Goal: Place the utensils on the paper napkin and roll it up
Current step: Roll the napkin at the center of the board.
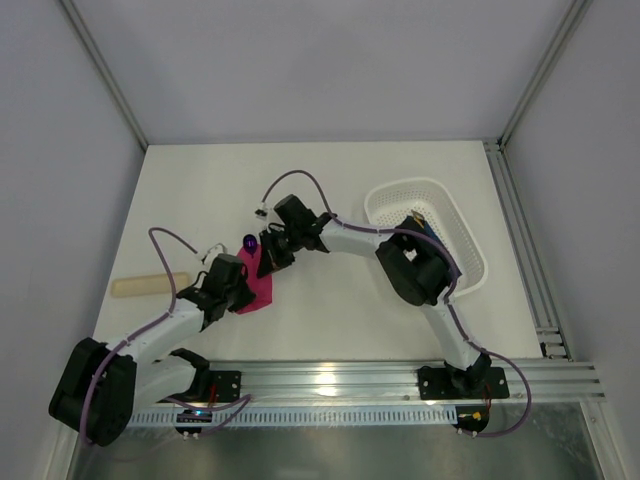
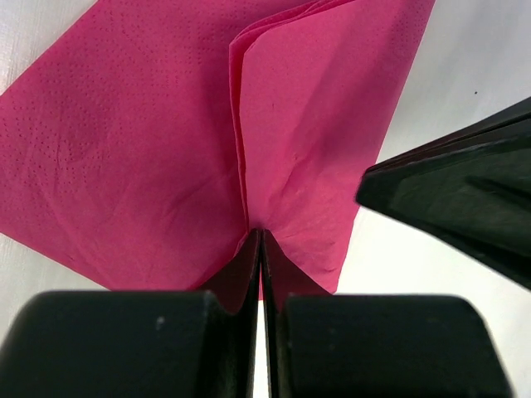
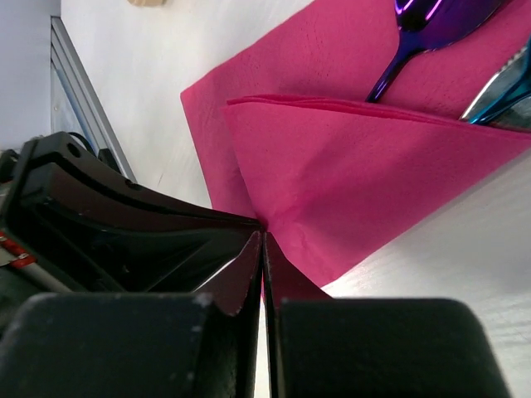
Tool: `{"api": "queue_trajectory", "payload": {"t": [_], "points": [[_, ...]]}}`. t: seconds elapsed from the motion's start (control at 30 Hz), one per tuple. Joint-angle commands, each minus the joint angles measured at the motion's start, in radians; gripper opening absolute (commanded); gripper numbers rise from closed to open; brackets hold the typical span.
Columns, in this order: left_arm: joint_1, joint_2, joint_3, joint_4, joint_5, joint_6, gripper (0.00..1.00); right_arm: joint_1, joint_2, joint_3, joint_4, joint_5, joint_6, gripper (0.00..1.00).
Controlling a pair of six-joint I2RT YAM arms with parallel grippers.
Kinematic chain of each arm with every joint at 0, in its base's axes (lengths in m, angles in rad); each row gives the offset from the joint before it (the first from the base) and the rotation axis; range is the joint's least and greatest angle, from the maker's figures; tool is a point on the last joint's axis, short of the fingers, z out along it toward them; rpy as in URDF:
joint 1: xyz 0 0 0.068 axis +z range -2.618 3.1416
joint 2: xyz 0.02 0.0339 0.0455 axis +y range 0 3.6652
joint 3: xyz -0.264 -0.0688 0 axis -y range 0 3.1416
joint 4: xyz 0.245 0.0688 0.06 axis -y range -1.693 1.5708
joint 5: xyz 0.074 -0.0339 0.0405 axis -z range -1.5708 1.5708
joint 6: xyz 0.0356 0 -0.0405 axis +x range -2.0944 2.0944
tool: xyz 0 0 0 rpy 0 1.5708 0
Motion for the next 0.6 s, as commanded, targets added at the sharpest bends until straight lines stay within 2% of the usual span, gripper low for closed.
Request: {"api": "queue_trajectory", "payload": {"t": [0.0, 0.37, 0.57], "points": [[0.001, -0.018, -0.009, 0.001, -0.026, -0.007, 0.00, 0.018, 0.009, 0.026, 0.040, -0.022, 0.006, 0.04], [0.001, -0.026, 0.009, -0.012, -0.025, -0.004, 0.00, 0.061, 0.054, 0.035, 0.043, -0.020, 0.012, 0.04], [0.007, -0.069, 0.097, -0.086, -0.068, 0.027, 0.00, 0.069, 0.072, 0.021, 0.043, -0.017, 0.012, 0.04]]}}
